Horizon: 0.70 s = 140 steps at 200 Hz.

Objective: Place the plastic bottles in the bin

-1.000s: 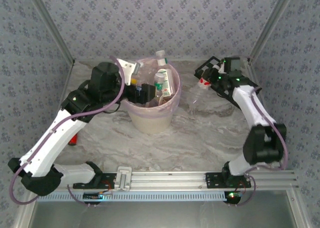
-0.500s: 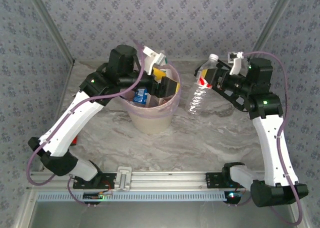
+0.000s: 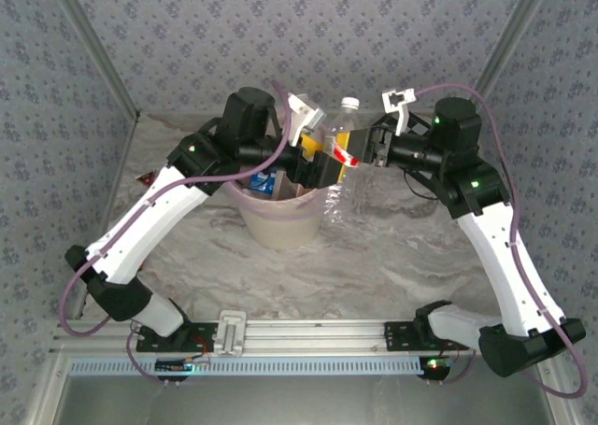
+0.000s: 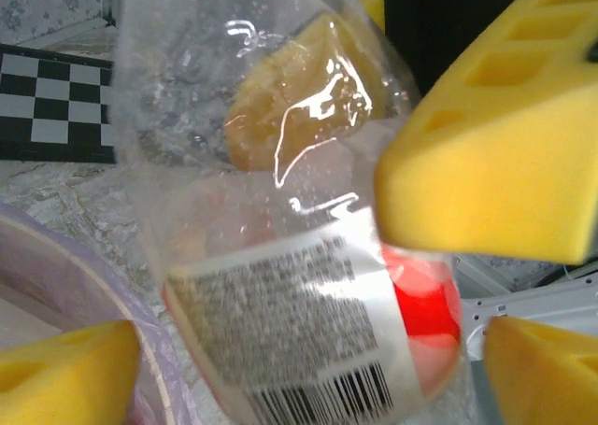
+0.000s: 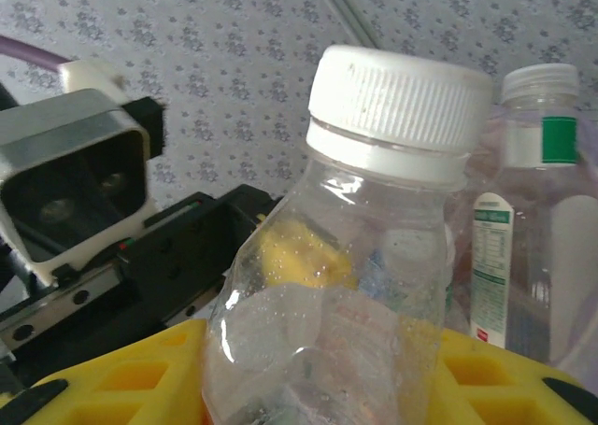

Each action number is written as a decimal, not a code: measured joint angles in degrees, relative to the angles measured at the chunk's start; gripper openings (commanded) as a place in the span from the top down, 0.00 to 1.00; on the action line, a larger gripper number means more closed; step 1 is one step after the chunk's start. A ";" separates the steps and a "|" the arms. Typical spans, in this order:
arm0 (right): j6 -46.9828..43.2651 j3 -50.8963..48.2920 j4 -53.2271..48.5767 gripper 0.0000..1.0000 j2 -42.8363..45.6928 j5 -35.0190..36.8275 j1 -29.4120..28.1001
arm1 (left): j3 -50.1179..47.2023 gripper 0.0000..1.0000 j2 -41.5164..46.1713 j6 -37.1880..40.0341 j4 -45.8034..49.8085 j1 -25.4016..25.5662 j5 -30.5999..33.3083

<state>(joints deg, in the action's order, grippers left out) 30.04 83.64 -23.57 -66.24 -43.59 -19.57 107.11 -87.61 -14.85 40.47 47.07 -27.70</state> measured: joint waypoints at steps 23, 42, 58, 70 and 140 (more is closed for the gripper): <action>0.00 0.00 0.24 0.53 -0.33 0.68 -0.61 | 0.04 0.36 -0.33 0.24 -0.17 0.26 -0.81; -0.02 0.15 0.57 0.50 -0.44 0.87 -0.63 | 0.04 0.43 -0.33 -0.15 -0.44 0.17 -0.83; -0.11 0.31 0.76 0.40 -0.68 0.92 -0.68 | 0.04 0.45 -0.31 -0.17 -0.68 0.20 -0.55; -0.42 0.57 0.63 0.28 -0.94 1.38 -0.72 | 0.04 0.46 -0.31 -0.11 -0.76 0.20 0.02; -6.08 4.59 -7.65 0.00 -0.57 9.84 1.14 | -0.17 0.54 3.82 0.90 0.55 -6.73 6.01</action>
<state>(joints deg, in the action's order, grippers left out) 23.97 88.23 -31.22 -66.81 -33.76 -18.44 106.94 -83.79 -13.96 41.01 40.34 -21.69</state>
